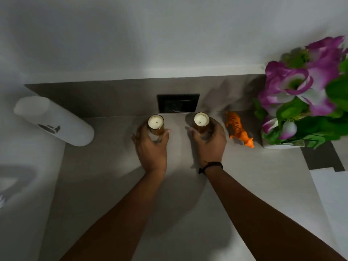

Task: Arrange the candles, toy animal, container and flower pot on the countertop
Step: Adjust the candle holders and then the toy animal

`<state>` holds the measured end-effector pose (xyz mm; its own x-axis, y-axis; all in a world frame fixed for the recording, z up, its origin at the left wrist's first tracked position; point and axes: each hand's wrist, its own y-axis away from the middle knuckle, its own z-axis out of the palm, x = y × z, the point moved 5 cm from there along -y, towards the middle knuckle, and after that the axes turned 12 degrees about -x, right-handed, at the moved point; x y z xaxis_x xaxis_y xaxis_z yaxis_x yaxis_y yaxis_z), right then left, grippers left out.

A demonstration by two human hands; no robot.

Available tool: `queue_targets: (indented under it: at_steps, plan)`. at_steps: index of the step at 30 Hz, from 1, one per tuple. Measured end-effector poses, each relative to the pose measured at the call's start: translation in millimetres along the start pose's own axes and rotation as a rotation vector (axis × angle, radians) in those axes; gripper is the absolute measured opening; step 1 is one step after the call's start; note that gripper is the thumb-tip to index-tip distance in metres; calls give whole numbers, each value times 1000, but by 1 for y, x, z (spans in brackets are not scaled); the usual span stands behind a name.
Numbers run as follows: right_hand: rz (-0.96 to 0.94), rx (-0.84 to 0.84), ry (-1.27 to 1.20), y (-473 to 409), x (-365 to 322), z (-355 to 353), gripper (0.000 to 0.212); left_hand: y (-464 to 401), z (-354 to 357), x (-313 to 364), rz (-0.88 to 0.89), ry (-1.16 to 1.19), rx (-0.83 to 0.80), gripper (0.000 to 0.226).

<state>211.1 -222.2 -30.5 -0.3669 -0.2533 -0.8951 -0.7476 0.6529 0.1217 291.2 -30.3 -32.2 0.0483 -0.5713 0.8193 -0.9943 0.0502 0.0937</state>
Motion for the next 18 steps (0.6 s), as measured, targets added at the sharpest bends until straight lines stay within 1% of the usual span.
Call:
queue_targets:
  at_steps: [2,4,13,15,16,18]
  plan:
    - [-13,5,8,-6,0,2,63,-5,4,1,14,-16,19,63]
    - [-12,12,18,-12,-1,2,61,-9,4,4,25,-37,45,57]
    - [-46,26,97,-27,-1,11,59,-20,7,10,-6,-71,48,59]
    - [-55,20,110,-27,1,11,63,-19,8,11,-13,-80,31,69]
    - [-57,9,111,-27,1,10,68,-18,7,12,-27,-82,28,79]
    - [-45,-22,67,-25,0,9,86,-12,4,11,-70,-97,17,106]
